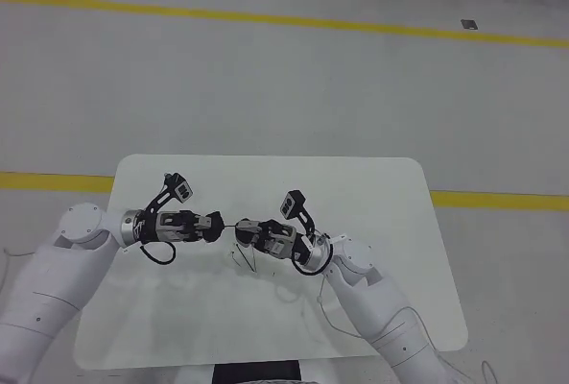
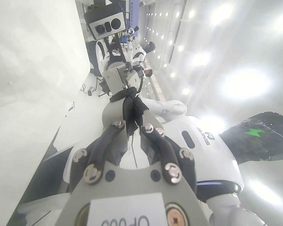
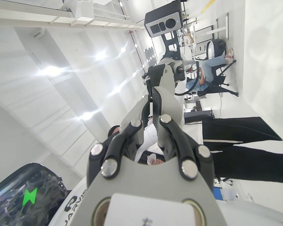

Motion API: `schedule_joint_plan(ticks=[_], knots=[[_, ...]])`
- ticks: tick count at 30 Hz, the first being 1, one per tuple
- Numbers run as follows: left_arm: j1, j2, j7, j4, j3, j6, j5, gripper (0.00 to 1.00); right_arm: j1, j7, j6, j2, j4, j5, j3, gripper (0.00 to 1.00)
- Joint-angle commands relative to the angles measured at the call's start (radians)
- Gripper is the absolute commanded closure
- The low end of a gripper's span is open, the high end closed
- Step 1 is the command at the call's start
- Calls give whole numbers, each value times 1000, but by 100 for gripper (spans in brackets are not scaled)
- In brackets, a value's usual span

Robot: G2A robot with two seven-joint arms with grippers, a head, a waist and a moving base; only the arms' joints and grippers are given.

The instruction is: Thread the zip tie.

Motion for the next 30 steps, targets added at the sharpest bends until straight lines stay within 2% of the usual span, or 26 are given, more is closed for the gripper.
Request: schedule_joint_plan(ticks=[1, 11, 12, 13, 15, 16, 30], knots=[[0, 0, 0, 0, 0, 0, 0, 100, 0, -1, 0, 1, 0, -1, 0, 100], [0, 0, 0, 0, 0, 0, 0, 100, 0, -3, 1, 3, -3, -4, 0, 100], [0, 0, 0, 0, 0, 0, 0, 100, 0, -3, 1, 4, -2, -3, 0, 91], [0, 0, 0, 0, 0, 0, 0, 100, 0, -3, 2, 4, -2, -2, 0, 76], [0, 0, 0, 0, 0, 0, 0, 100, 0, -4, 1, 4, -2, -2, -1, 64], [0, 0, 0, 0, 0, 0, 0, 100, 0, -3, 1, 4, -2, -3, -1, 61], [0, 0, 0, 0, 0, 0, 0, 100, 7, 7, -1, 6, -2, -3, -10, 73]])
